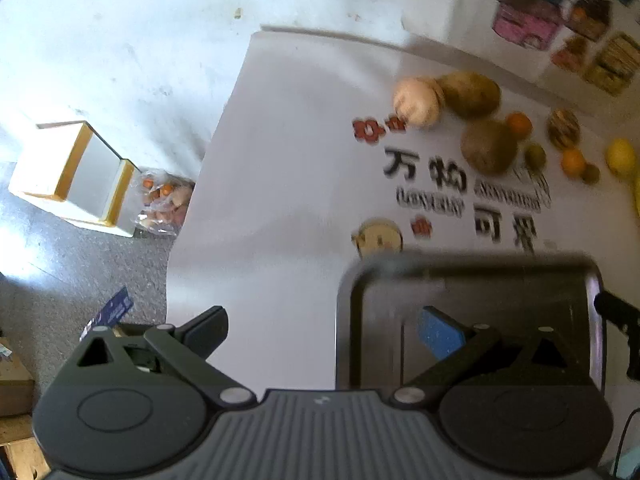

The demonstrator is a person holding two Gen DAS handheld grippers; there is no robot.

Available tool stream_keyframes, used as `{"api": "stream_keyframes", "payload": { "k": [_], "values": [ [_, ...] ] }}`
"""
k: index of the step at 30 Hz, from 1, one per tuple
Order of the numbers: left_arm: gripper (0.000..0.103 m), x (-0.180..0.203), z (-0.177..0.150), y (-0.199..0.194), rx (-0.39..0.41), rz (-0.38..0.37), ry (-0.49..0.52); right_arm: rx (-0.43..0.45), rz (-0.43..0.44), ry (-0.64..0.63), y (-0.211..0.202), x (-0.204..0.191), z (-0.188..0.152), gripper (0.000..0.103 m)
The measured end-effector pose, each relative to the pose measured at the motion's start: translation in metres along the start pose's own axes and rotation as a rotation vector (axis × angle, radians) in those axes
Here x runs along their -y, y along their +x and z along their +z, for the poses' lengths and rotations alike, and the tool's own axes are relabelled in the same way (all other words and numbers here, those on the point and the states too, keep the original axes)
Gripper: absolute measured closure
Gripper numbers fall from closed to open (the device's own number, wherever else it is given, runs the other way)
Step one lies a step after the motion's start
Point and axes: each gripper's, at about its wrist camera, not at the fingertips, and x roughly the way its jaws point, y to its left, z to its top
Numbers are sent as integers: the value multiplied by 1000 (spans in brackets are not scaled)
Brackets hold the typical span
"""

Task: Organize fruits
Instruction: 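Grasp the striped pepino with the left tool while the right tool grasps a brown kiwi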

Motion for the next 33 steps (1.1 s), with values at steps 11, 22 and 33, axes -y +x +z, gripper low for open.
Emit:
{"api": "stream_keyframes", "payload": {
  "k": [11,22,33],
  "values": [
    [0,18,82,42,-13,53,25,20,101,-187,55,-1,48,1],
    [0,48,133,74,14,18,45,39,162,-313,96,-17,74,1],
    [1,55,154,92,13,-76,-14,72,177,-391,122,-37,84,10]
  ]
}}
